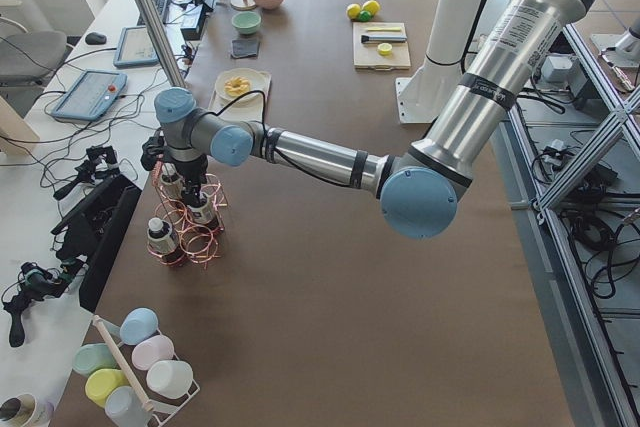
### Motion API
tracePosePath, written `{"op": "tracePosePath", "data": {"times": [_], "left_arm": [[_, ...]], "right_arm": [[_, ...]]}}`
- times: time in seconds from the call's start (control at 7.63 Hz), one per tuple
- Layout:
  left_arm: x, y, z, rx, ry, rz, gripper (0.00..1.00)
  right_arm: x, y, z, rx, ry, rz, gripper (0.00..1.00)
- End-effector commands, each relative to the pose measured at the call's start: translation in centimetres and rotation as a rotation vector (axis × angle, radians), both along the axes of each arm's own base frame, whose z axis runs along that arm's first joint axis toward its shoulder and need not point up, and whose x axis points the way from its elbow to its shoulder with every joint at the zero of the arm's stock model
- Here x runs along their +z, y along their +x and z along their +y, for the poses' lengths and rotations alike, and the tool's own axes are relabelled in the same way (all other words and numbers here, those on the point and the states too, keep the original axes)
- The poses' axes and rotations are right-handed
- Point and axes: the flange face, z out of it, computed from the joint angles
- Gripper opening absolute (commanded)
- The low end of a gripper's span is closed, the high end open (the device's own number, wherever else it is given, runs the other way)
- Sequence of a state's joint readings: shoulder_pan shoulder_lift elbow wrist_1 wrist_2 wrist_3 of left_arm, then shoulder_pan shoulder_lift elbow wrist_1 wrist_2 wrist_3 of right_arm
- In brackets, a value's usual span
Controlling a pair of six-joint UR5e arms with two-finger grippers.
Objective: Place tea on tray
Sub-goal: 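Lower the left gripper over a tea bottle in the copper rack, then grasp the white-capped tea bottle with the left gripper and lift it out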
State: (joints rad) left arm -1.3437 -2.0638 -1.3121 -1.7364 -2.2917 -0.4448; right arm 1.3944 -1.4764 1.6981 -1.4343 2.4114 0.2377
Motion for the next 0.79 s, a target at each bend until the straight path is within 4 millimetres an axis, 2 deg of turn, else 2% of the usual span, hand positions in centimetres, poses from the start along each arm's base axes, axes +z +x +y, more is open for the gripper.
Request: {"op": "tracePosePath", "data": {"times": [0.0,0.39,0.52,0.66], "left_arm": [[-0.32,0.05,-0.24,0.001,0.004,0.001,0.66],[0.41,0.08,-0.48,0.014,0.009,-0.007,0.65],[0.2,-0.1,-0.59,0.01,0.009,-0.005,0.54],[0.03,-0.1,-0.63,0.01,0.012,-0.006,0.37]], "right_arm": [[0.37,0.04,0.25,0.0,-0.007,0.001,1.0],[0.7,0.08,0.47,0.001,-0.014,0.002,1.0],[0.7,0.08,0.48,0.001,-0.014,0.002,1.0],[0.78,0.08,0.47,0.001,-0.016,0.002,1.0]]}}
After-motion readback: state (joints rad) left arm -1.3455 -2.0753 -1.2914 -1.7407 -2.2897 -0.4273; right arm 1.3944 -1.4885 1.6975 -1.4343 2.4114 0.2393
